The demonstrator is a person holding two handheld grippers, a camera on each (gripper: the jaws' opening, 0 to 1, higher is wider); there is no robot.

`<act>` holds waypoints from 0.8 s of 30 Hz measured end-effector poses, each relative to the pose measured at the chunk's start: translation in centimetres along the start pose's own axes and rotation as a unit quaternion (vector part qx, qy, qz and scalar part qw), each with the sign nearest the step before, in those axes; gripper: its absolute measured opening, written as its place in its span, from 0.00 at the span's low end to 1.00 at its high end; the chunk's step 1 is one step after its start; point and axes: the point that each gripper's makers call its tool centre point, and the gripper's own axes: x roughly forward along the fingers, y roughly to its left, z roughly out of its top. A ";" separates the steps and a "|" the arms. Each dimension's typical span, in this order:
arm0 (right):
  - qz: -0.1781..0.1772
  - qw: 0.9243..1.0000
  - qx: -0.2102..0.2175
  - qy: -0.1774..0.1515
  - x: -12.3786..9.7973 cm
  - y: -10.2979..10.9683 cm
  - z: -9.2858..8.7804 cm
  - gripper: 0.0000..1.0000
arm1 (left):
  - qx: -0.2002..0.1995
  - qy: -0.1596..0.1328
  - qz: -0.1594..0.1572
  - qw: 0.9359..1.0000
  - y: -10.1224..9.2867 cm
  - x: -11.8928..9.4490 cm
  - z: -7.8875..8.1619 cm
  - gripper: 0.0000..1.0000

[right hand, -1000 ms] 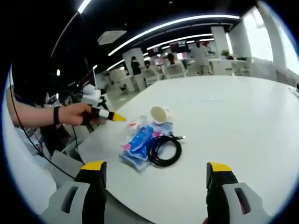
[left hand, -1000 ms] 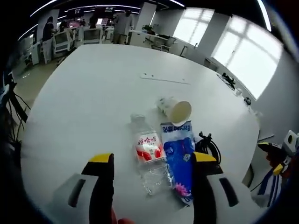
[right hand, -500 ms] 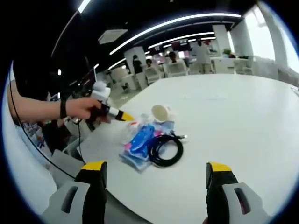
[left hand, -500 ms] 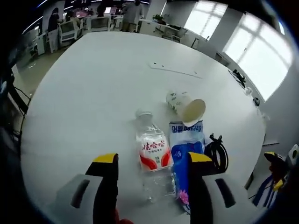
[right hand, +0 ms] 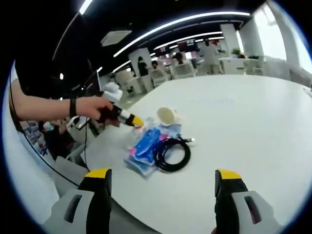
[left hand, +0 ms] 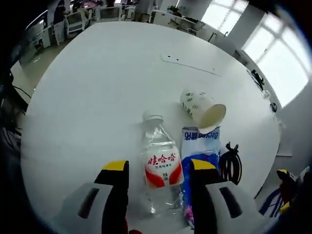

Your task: Arrange the tabletop items into an orderly group along one side of the table until the central work area is clear of visible clutter.

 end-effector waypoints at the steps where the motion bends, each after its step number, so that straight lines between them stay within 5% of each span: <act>1: 0.000 1.000 0.001 0.000 0.0 -0.1 0.0 0.89 | 0.000 0.003 0.001 1.000 0.0 0.2 0.0 0.48; 24: 0.007 1.000 -0.002 0.005 0.5 0.1 0.5 0.89 | -0.010 0.057 0.023 0.998 0.0 2.9 -0.7 0.49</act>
